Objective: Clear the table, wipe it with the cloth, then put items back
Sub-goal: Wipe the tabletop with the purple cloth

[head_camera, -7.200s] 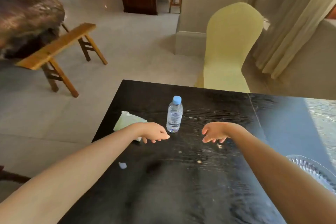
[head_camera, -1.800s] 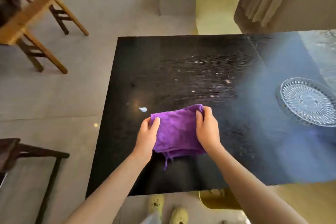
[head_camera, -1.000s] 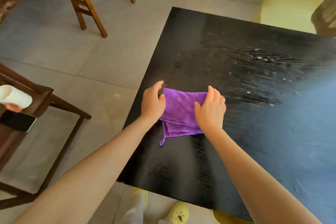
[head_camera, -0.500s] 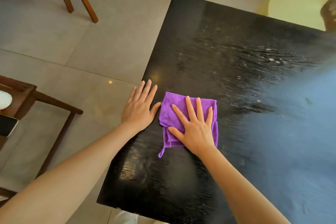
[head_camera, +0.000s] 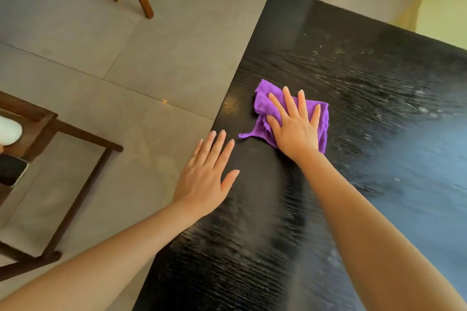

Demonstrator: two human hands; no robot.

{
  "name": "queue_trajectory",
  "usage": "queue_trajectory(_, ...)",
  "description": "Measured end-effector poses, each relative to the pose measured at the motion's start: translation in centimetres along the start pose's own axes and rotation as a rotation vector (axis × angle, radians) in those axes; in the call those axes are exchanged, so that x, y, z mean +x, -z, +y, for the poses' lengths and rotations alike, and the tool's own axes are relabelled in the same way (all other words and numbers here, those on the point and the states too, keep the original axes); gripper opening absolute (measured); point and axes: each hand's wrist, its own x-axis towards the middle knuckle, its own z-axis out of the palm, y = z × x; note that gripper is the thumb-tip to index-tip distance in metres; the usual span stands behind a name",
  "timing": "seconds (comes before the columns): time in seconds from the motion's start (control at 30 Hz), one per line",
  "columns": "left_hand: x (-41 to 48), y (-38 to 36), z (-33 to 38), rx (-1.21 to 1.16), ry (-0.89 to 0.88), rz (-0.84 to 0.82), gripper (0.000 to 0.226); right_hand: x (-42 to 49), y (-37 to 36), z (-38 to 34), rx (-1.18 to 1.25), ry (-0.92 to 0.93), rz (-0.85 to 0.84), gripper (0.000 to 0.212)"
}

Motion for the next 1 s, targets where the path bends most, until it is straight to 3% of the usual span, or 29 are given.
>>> queue_trajectory(0.2,0.1,-0.2,-0.1,0.005,0.008,0.015,0.063,4.8,0.9,0.3,0.030,-0.013,0.025,0.051)
queue_trajectory(0.3,0.2,-0.1,-0.2,0.015,0.000,0.021,0.063,3.8,1.6,1.4,0.075,0.162,-0.019,0.050)
queue_trajectory(0.47,0.2,0.2,0.0,0.001,0.017,-0.007,0.063,-3.1,1.6,3.5,0.152,0.377,-0.106,0.051)
queue_trajectory(0.7,0.1,0.5,0.0,0.026,0.021,-0.061,0.066,-17.4,-0.3,6.0,-0.063,0.547,-0.093,0.058)
queue_trajectory(0.8,0.0,0.6,0.1,0.031,0.013,-0.058,0.065,-18.8,-0.4,8.4,-0.103,0.518,-0.081,0.063)
queue_trajectory(1.0,0.0,0.7,0.3,0.006,-0.003,-0.048,0.063,-11.7,0.7,9.9,0.003,0.236,-0.041,0.054)
